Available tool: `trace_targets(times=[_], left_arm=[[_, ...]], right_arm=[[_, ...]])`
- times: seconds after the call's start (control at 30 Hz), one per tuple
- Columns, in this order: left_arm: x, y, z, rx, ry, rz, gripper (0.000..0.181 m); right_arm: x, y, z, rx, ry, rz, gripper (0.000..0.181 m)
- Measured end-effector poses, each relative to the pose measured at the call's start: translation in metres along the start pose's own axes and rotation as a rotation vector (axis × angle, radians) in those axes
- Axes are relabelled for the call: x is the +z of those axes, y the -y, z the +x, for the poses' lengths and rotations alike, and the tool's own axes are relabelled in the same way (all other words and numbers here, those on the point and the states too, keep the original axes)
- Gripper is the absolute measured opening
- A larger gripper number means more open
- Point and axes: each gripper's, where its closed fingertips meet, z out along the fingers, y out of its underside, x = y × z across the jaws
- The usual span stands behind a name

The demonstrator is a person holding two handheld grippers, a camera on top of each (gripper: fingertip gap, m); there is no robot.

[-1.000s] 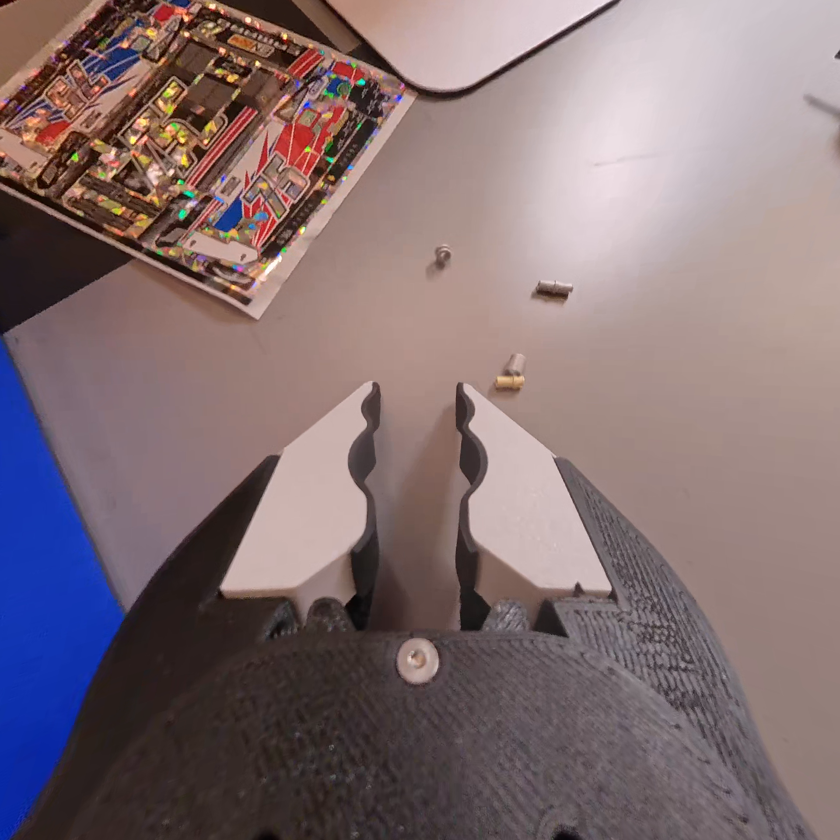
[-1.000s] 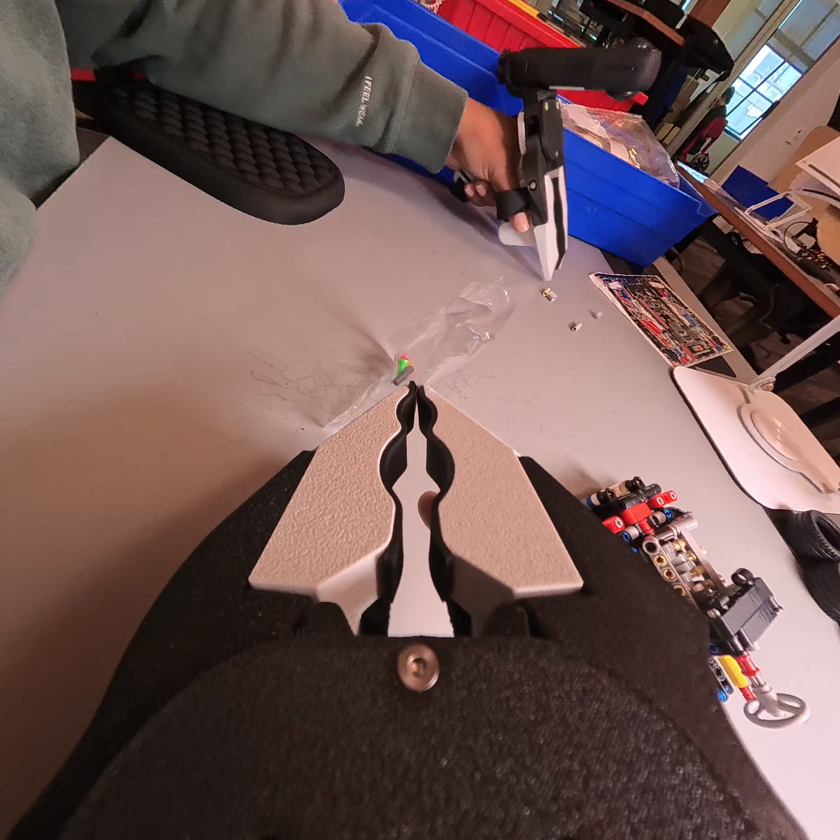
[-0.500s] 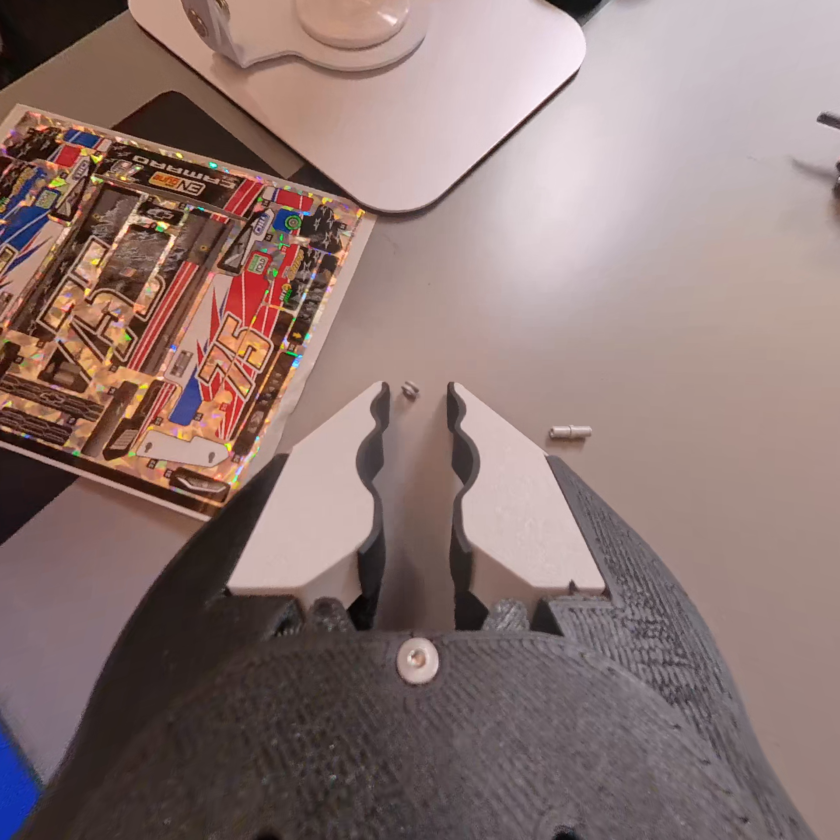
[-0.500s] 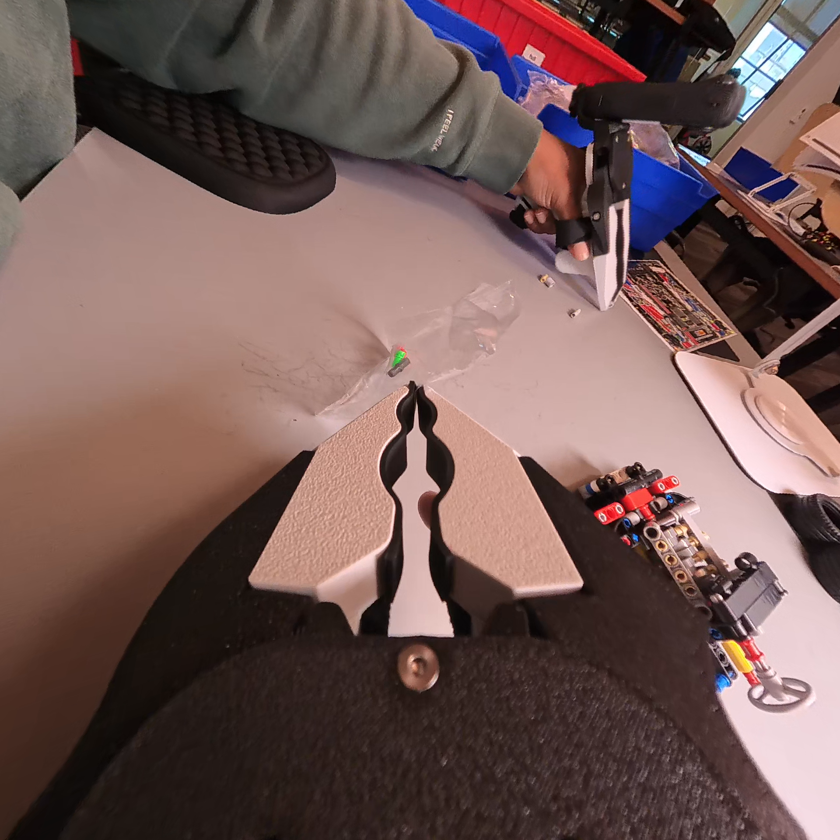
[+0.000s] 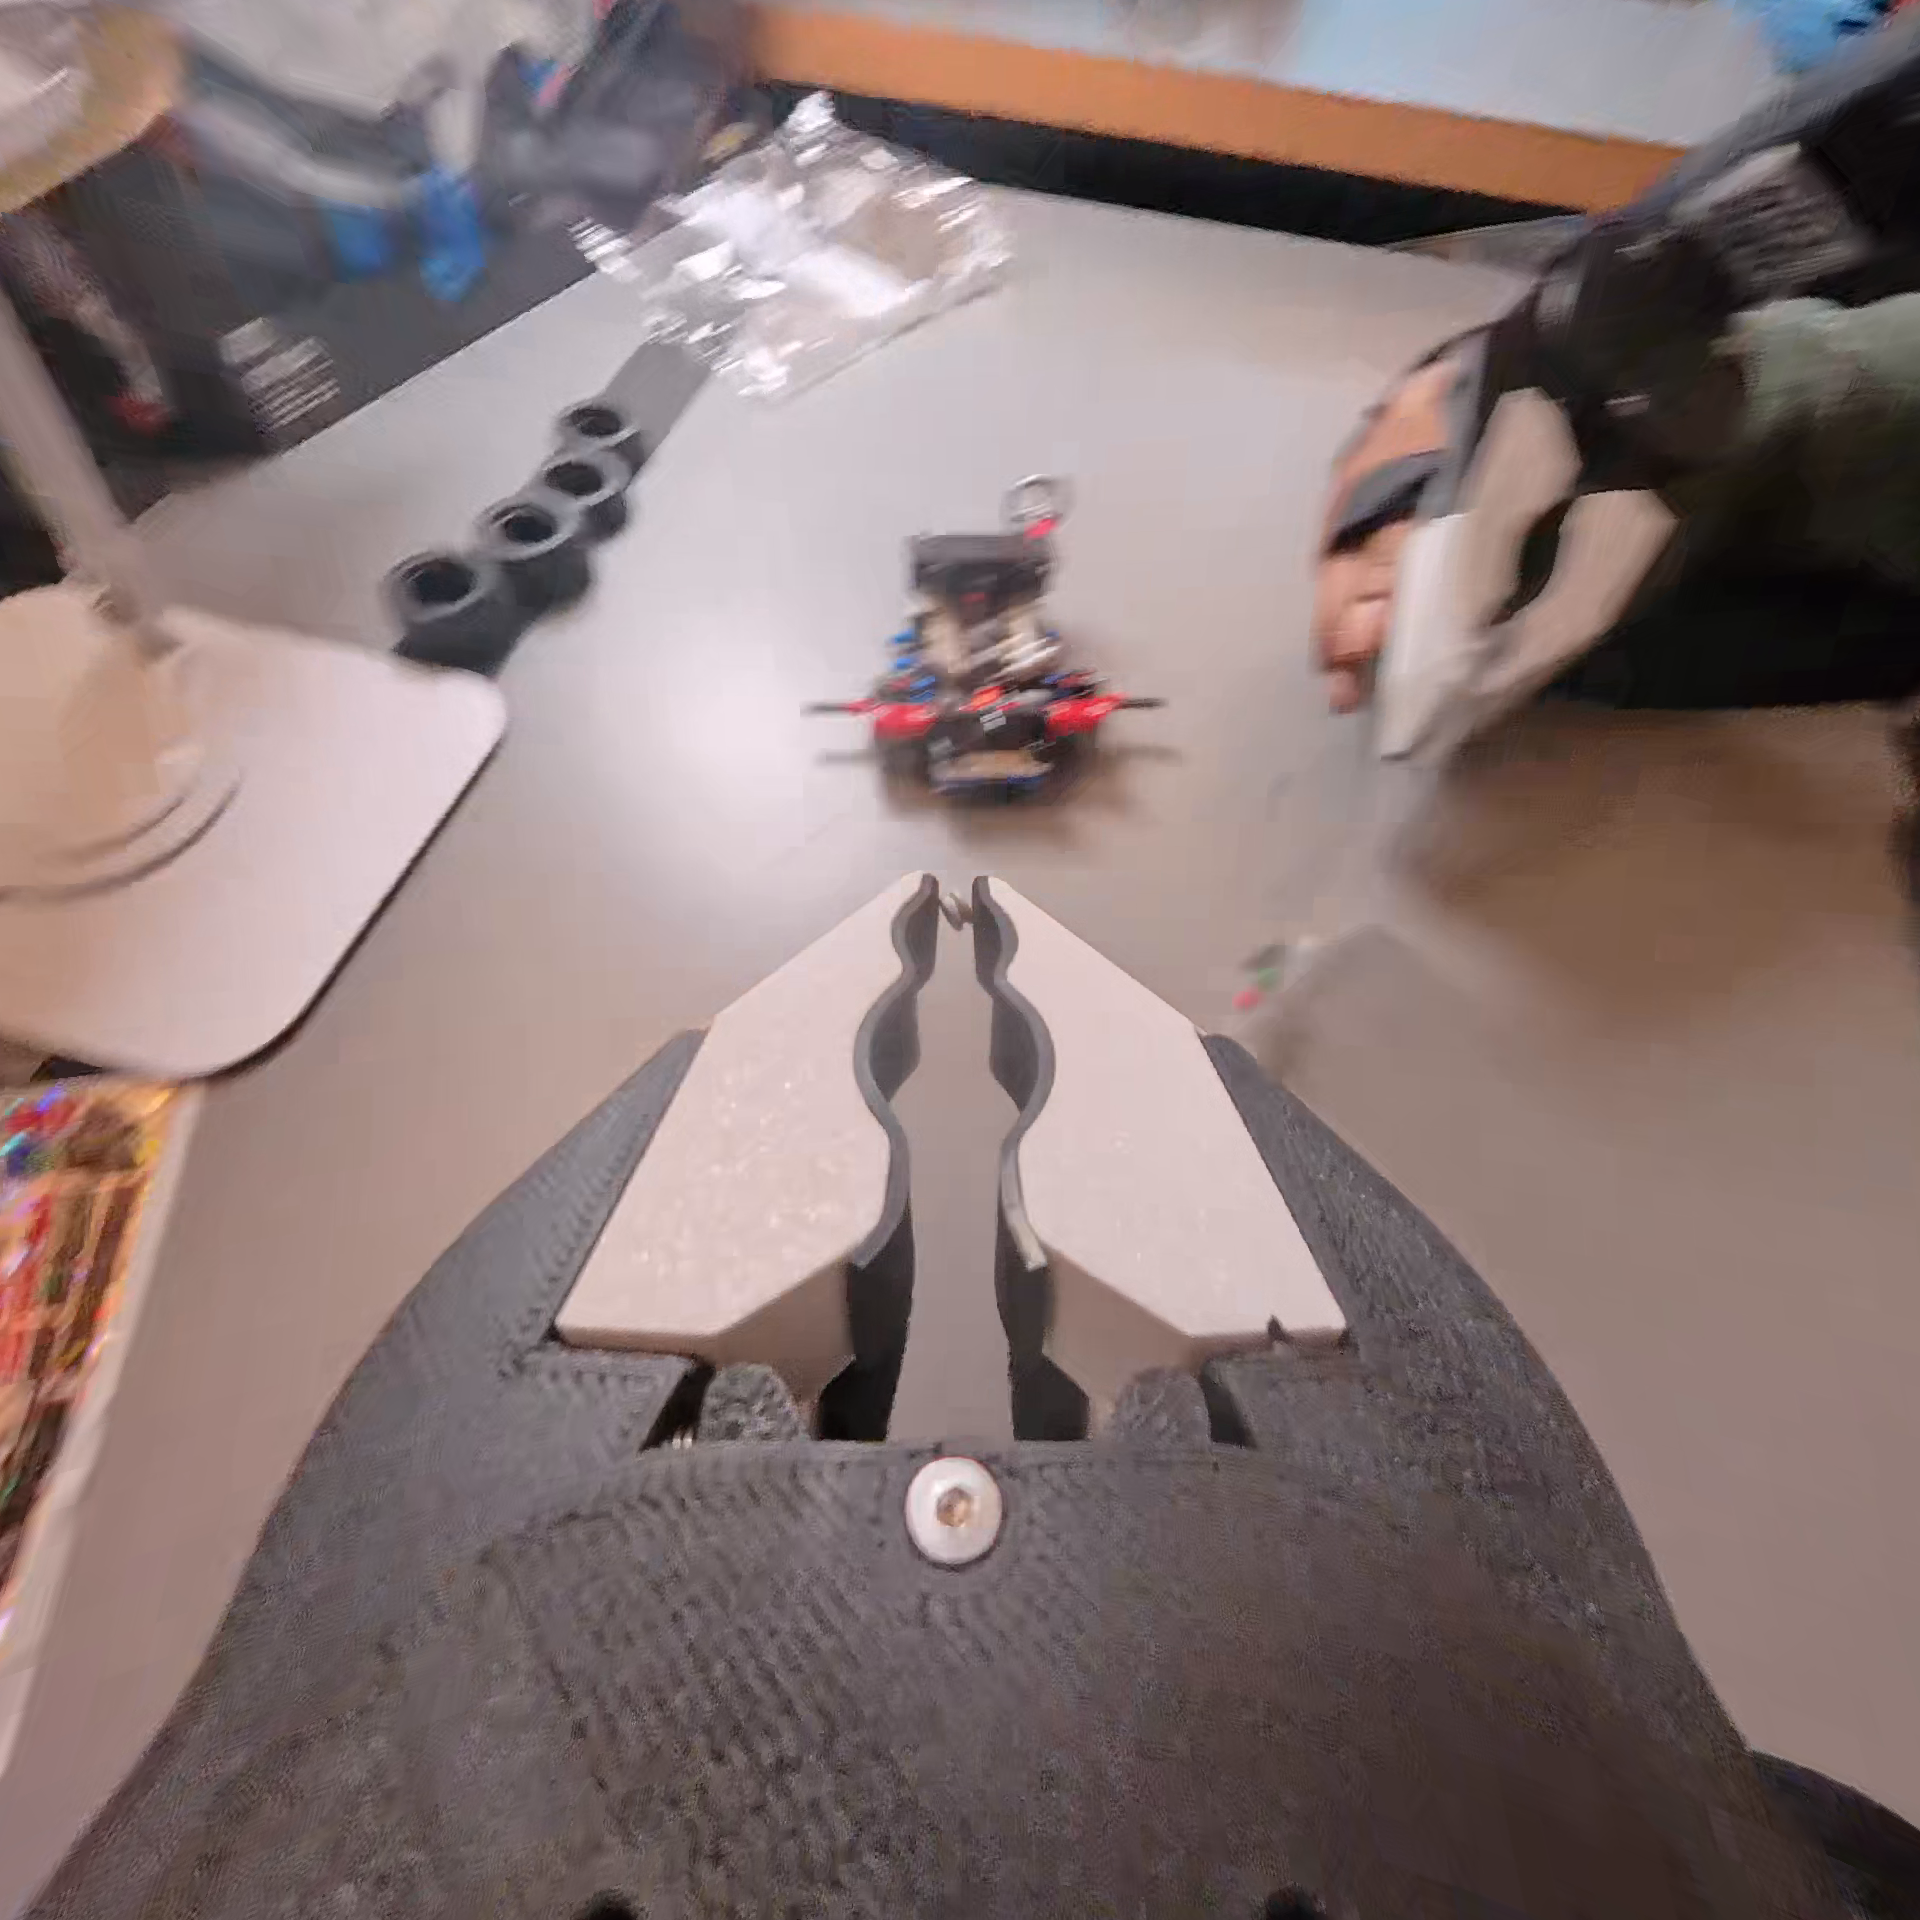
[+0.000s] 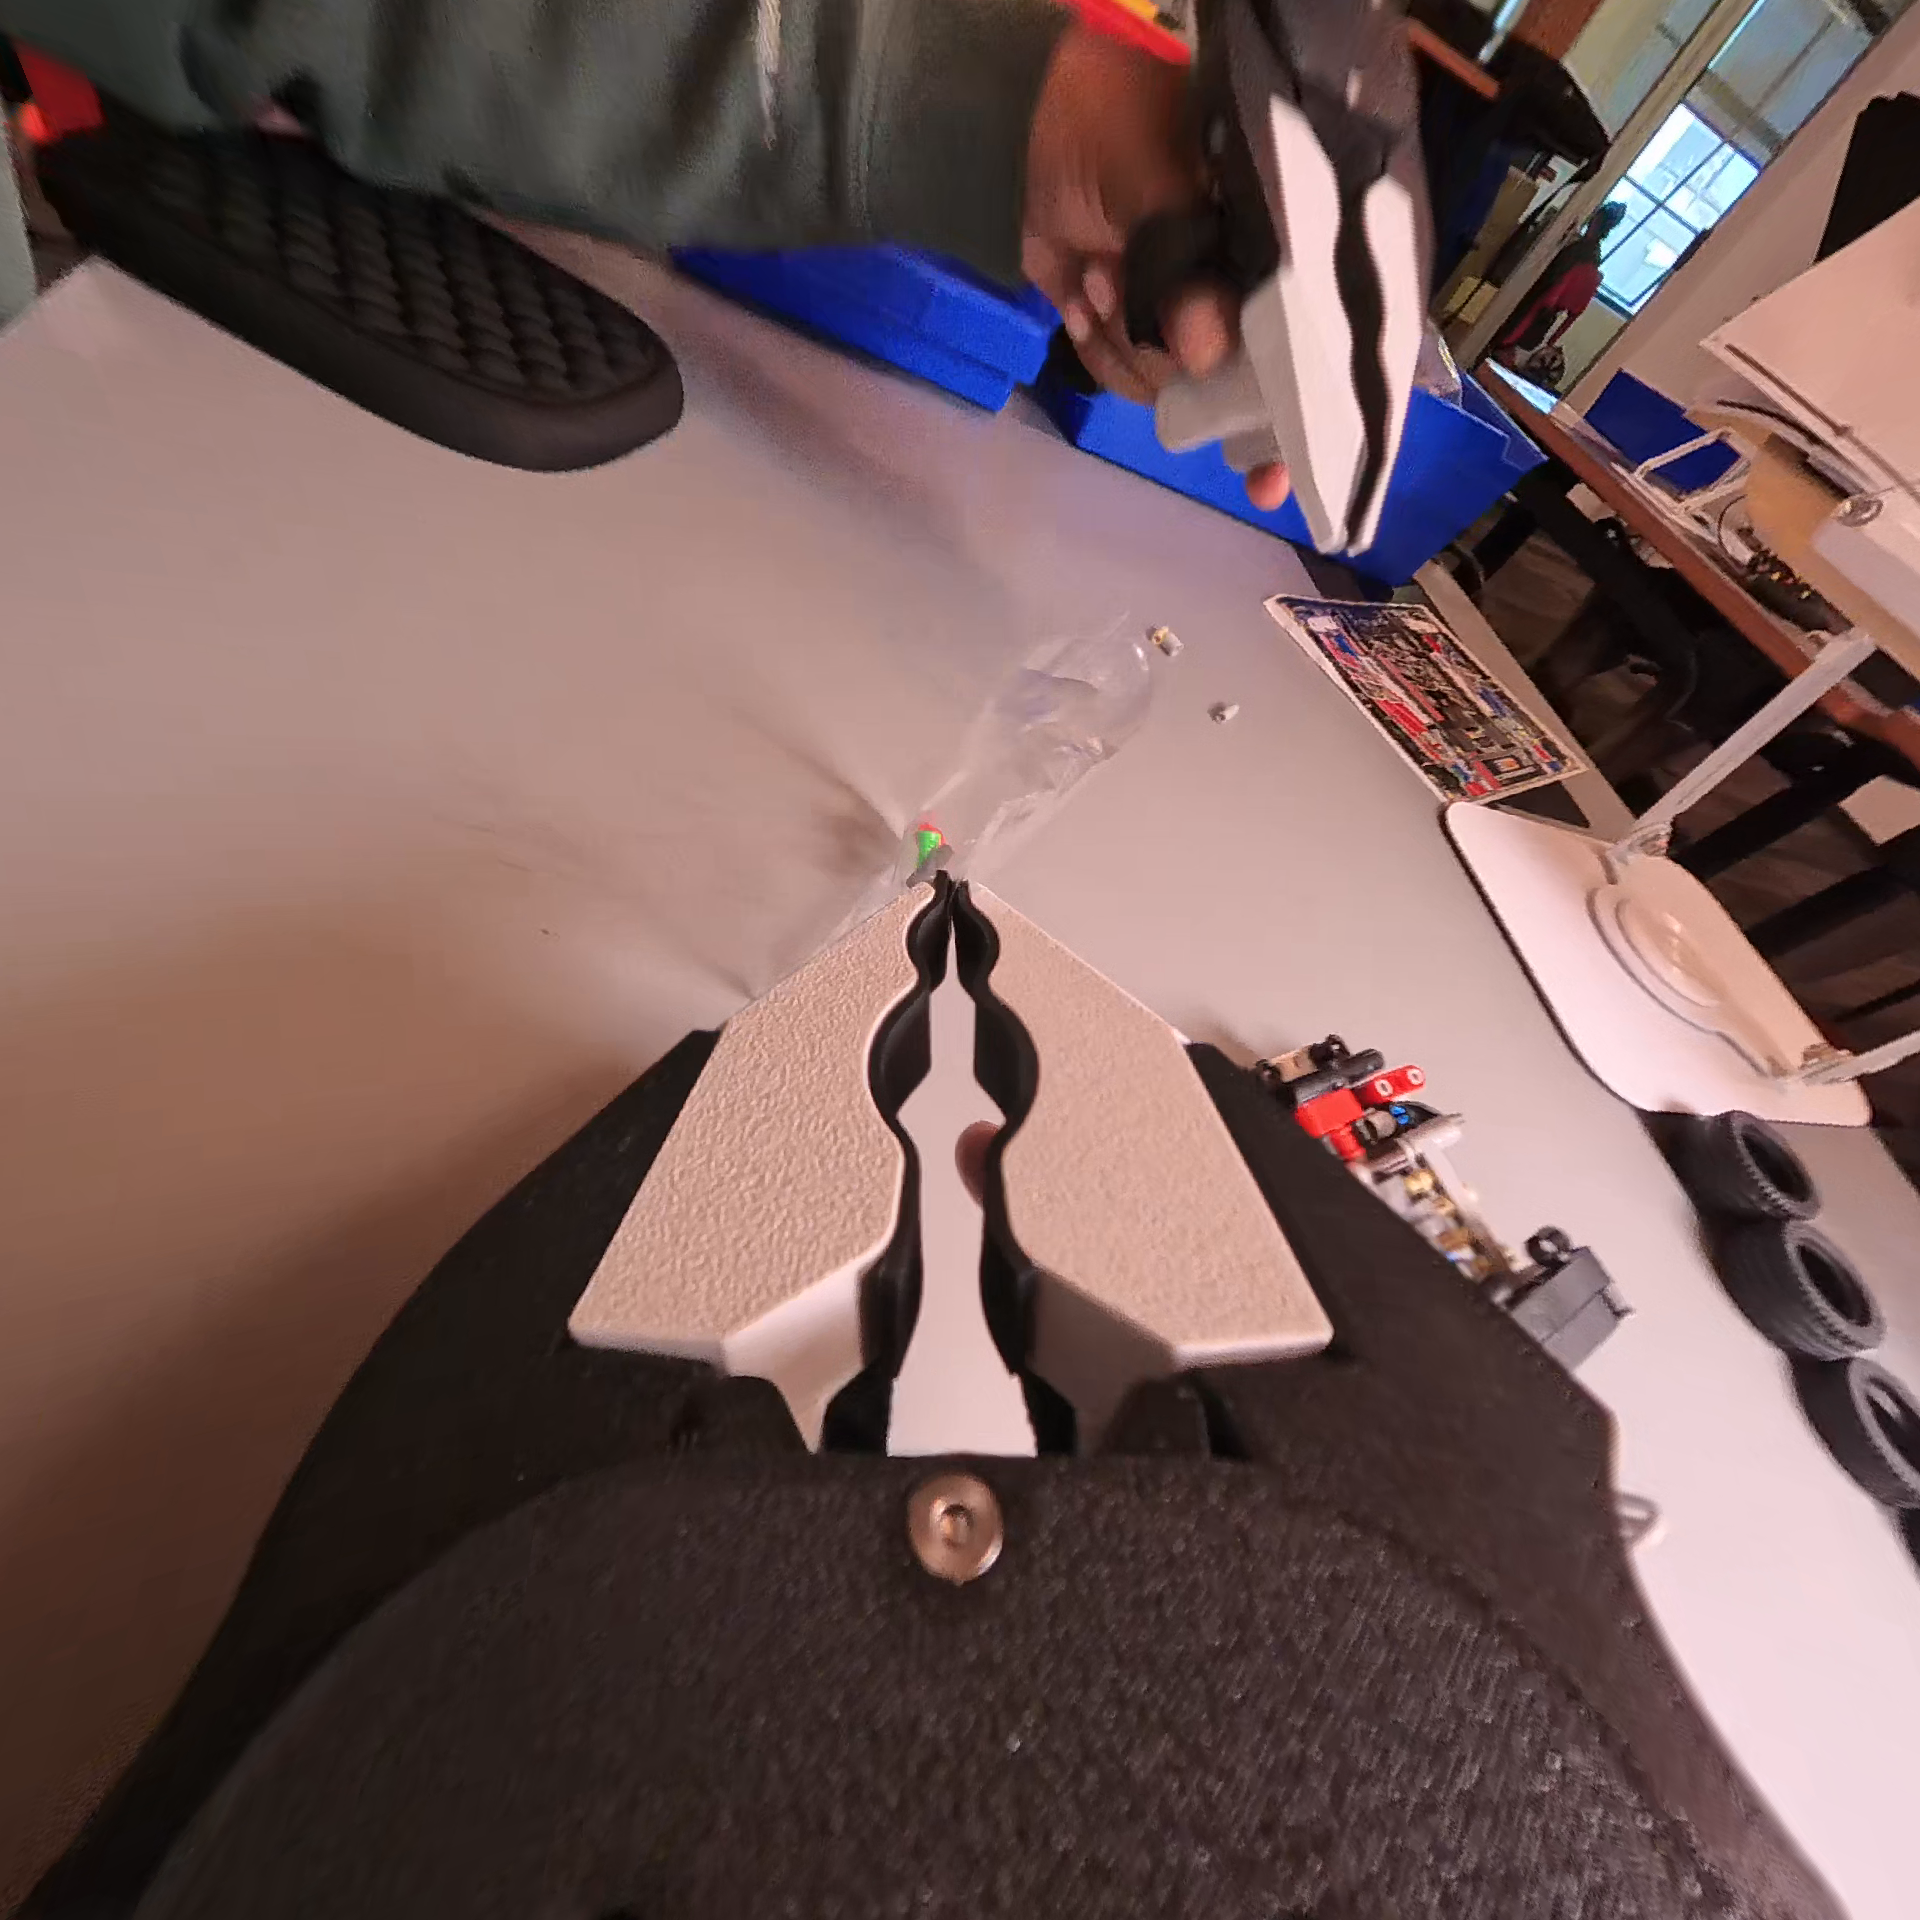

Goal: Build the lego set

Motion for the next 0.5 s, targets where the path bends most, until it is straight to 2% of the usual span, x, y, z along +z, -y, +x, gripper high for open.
trace_targets(times=[0.1,0.2,0.33,0.5], left_arm=[[0.009,0.019,0.066,0.106,-0.129,-0.01,0.005],[0.021,0.018,0.101,0.186,-0.178,-0.059,0.005],[0.034,0.001,0.117,0.212,-0.211,-0.156,0.006],[0.029,-0.002,0.123,0.211,-0.218,-0.158,0.014]], right_arm=[[0.004,0.002,0.002,-0.044,0.01,-0.012,0.0],[0.006,0.007,-0.003,-0.086,0.006,-0.018,0.0],[0.006,0.013,-0.008,-0.125,-0.009,-0.026,0.0],[0.004,0.012,-0.009,-0.126,-0.018,-0.029,0.0]])
